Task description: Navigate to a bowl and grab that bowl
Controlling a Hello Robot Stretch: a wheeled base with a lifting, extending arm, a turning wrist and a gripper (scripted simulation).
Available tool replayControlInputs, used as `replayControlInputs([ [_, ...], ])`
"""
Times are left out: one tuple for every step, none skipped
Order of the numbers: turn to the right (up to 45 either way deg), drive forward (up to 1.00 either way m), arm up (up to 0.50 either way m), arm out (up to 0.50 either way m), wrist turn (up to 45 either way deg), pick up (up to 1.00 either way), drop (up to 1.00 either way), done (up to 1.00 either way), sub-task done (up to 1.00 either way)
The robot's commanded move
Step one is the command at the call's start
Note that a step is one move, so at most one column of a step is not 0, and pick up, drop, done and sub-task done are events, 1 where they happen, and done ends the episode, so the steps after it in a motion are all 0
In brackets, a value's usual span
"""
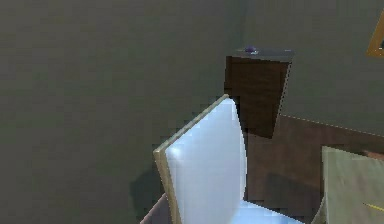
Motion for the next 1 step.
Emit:
replayControlInputs([
  [0.0, 0.0, 0.0, 0.0, 45.0, 0.0, 0.0, 0.0, 0.0],
])
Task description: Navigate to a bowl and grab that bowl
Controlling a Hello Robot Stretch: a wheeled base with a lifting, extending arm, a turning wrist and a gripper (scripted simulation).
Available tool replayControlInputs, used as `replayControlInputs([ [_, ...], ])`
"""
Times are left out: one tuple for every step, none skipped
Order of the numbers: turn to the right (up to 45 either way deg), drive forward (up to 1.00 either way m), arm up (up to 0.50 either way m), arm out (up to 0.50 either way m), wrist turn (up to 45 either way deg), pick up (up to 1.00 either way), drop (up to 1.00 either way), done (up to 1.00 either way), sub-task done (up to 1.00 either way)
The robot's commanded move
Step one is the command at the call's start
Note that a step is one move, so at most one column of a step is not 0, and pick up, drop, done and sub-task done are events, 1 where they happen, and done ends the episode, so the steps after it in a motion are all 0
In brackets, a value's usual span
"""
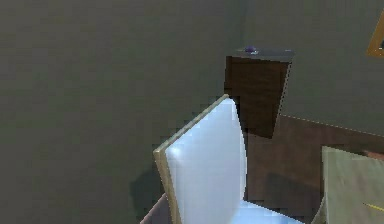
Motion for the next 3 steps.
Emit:
replayControlInputs([
  [0.0, 0.0, 0.0, 0.0, 45.0, 0.0, 0.0, 0.0, 0.0],
  [0.0, 0.0, 0.0, 0.0, 45.0, 0.0, 0.0, 0.0, 0.0],
  [0.0, 0.0, 0.0, 0.0, 15.0, 0.0, 0.0, 0.0, 0.0],
])
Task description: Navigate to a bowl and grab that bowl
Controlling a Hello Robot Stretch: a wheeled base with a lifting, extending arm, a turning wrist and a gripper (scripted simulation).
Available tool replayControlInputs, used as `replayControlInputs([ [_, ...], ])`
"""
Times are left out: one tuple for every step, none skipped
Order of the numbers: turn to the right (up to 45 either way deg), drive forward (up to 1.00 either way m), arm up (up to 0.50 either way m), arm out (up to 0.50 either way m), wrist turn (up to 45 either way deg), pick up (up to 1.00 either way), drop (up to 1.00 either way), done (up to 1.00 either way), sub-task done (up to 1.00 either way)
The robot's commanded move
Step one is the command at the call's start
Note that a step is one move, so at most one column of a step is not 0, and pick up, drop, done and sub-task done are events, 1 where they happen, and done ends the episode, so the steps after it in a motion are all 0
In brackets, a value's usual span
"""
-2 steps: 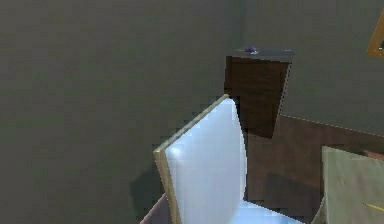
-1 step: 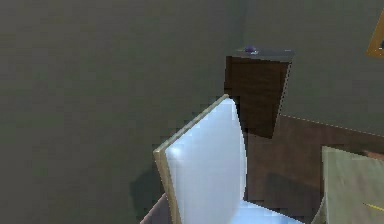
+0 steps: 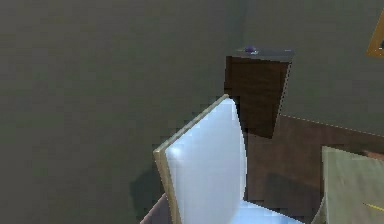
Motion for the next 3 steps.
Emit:
replayControlInputs([
  [0.0, 0.0, -0.22, 0.0, 0.0, 0.0, 0.0, 0.0, 0.0],
  [0.0, 0.0, 0.0, 0.0, 0.0, 1.0, 0.0, 0.0, 0.0],
  [0.0, 0.0, 0.1, 0.0, 0.0, 0.0, 0.0, 0.0, 0.0],
])
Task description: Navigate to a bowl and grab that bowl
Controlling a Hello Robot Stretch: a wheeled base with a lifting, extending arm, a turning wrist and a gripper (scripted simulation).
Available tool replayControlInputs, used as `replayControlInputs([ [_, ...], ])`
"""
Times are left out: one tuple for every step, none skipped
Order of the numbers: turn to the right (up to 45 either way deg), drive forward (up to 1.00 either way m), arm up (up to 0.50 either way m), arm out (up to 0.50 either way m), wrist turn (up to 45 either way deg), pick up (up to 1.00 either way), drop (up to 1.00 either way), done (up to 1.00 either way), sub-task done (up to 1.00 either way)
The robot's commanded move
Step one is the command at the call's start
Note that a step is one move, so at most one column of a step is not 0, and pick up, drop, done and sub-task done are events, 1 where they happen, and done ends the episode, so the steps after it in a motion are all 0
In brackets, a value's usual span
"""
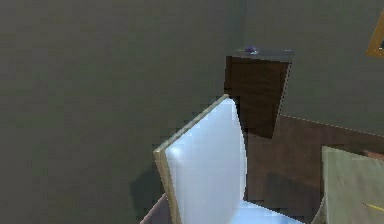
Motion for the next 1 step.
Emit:
replayControlInputs([
  [0.0, 0.0, 0.0, 0.0, 0.0, 0.0, 0.0, 1.0, 0.0],
])
